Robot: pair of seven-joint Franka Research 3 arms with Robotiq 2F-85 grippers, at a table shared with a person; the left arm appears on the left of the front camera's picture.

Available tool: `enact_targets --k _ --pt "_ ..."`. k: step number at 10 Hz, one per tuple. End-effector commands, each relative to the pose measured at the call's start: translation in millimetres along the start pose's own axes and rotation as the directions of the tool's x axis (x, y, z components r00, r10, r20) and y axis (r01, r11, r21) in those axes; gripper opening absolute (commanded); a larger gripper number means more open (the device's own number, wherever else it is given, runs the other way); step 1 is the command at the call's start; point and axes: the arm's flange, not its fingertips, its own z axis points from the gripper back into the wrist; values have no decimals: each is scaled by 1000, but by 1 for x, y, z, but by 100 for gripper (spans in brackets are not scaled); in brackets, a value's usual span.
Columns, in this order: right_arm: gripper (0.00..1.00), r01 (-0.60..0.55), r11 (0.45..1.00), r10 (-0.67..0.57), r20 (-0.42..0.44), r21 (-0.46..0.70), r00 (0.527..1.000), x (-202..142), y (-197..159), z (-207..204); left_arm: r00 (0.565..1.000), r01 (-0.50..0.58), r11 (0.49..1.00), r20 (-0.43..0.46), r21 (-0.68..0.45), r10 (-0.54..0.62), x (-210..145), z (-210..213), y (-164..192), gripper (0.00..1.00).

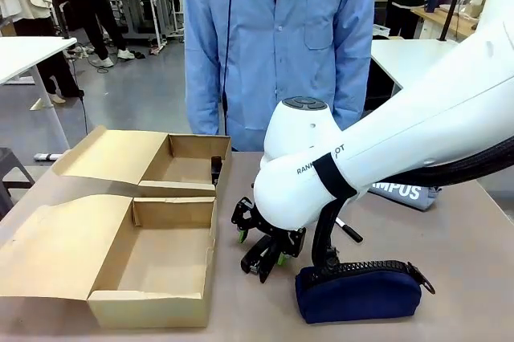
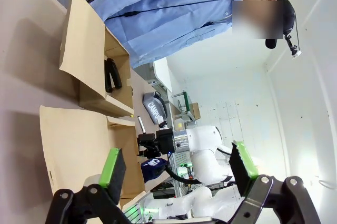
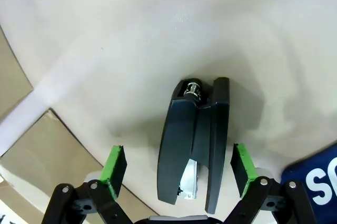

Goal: Place items inside the box.
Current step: Pick up a Pencil pouch or Stapler and place it inside the Mailer Box closest to the robot.

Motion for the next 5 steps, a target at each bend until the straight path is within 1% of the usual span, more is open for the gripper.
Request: enact_targets --k 1,2,3,4,5 --pt "42 35 999 -34 46 -24 998 -4 6 -3 1000 23 1000 8 -20 -22 0 -1 -2 100" --pt "42 33 999 -32 38 -25 999 -5 5 -4 1000 23 1000 8 -20 -22 0 -1 -2 100" --pt "0 32 999 -31 37 -27 999 -5 5 -4 1000 23 1000 8 -20 -22 0 -1 -2 100" --pt "40 34 999 -33 40 -27 999 -5 5 -3 1000 23 1000 8 -20 -22 0 -1 -2 100" --pt "0 38 999 -37 46 -27 998 -5 5 -1 1000 23 1000 8 -20 -22 0 -1 -2 100"
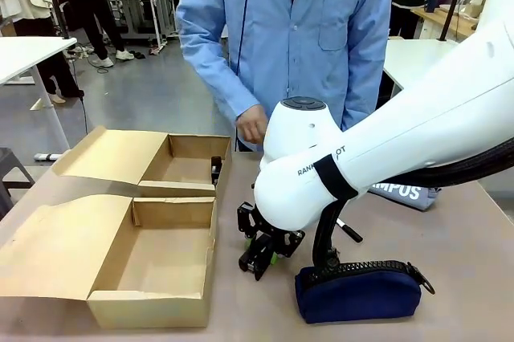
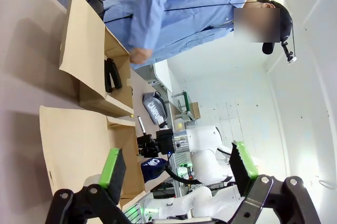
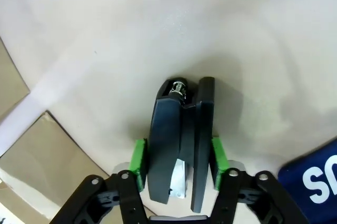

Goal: Place items inside the box.
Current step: Pick up a Pencil pouch or Stapler and place it inside the Mailer Box closest to the robot.

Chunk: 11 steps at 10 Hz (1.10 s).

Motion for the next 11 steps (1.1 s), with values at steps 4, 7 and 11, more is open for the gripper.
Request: enact_targets --k 4,7,11 --pt "0 29 1000 -29 9 -9 1000 -9 1 6 1000 22 1000 8 -20 -22 0 -1 -2 100" --pt "0 -49 998 48 -20 -34 999 -18 -4 17 1000 22 1000 8 -20 -22 0 -1 -2 100" --pt "0 -55 998 53 -39 -34 998 -18 -6 18 1000 22 1000 8 -20 -22 0 -1 -2 100"
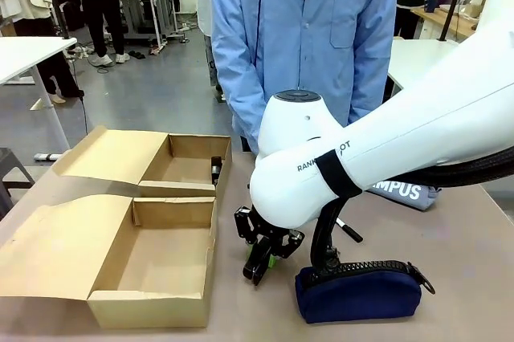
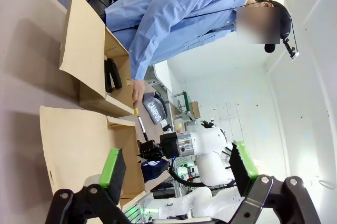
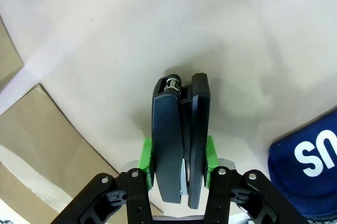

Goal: Place items inside the box.
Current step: Pick up a Pencil pouch or Stapler and place it inside the Mailer Box closest to the robot.

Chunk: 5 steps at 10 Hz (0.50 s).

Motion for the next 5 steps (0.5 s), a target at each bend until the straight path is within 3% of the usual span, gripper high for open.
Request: enact_targets --k 1,5 --pt "0 -16 1000 17 -26 8 1000 1 -4 5 1000 22 1000 8 -20 -22 0 -1 -2 100" --pt "0 -20 1000 20 -24 11 1000 0 -2 4 1000 22 1000 8 -20 -22 0 -1 -2 100"
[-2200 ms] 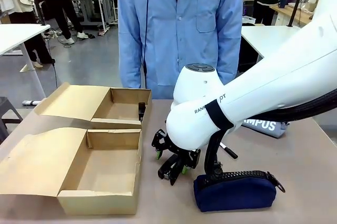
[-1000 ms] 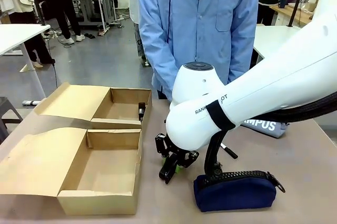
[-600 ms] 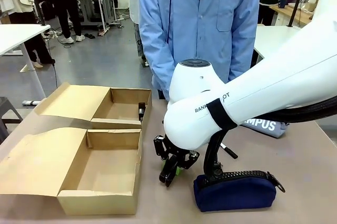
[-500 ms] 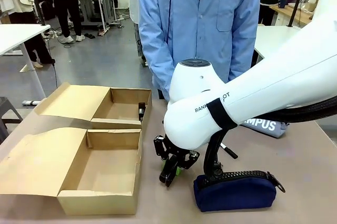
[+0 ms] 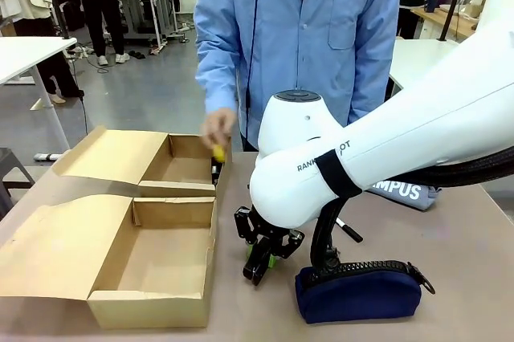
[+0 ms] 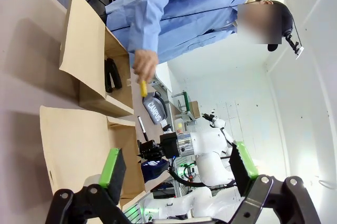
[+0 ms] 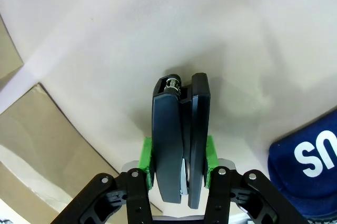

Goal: Place items inside the box.
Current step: Pick up a Pencil pouch or Stapler and place it inside the Mailer Box closest to the robot.

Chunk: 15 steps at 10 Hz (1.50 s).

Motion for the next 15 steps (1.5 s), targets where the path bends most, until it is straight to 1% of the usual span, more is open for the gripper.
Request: enact_targets --k 1,2,4,5,6,7,8,9,10,11,13,15 --pt "0 -22 1000 22 -22 13 1000 -1 -2 6 1000 22 1000 8 -20 -22 0 -1 -2 100" --pt "0 -42 999 42 -16 17 999 -5 -3 16 1000 22 1000 8 -20 -22 0 -1 -2 100" --pt "0 -96 995 97 -29 29 995 -31 0 71 1000 22 1000 8 -20 -22 0 -1 -2 100" --pt "0 -153 987 154 -21 41 988 -51 4 97 1000 22 1000 8 -20 -22 0 -1 -2 100" --pt "0 -225 973 227 -28 55 974 -73 11 114 1000 22 1000 8 -20 -22 0 -1 -2 100" --pt "0 -309 945 314 -40 103 948 -97 22 125 1000 22 1000 8 -20 -22 0 -1 -2 100" --pt "0 -382 913 390 -40 141 920 -115 36 126 1000 22 1000 8 -20 -22 0 -1 -2 100" --pt "0 -428 891 438 -32 153 899 -128 51 124 1000 22 1000 8 -20 -22 0 -1 -2 100" --pt "0 -473 868 480 -13 153 877 -141 67 119 1000 22 1000 8 -20 -22 0 -1 -2 100" --pt "0 -502 856 506 -7 123 862 -147 87 110 1000 22 1000 8 -20 -22 0 -1 -2 100" --pt "0 -522 850 523 -10 70 852 -145 118 90 1000 22 1000 8 -20 -22 0 -1 -2 100" --pt "0 -491 871 491 -49 24 870 -128 134 69 1000 22 1000 8 -20 -22 0 -1 -2 100"
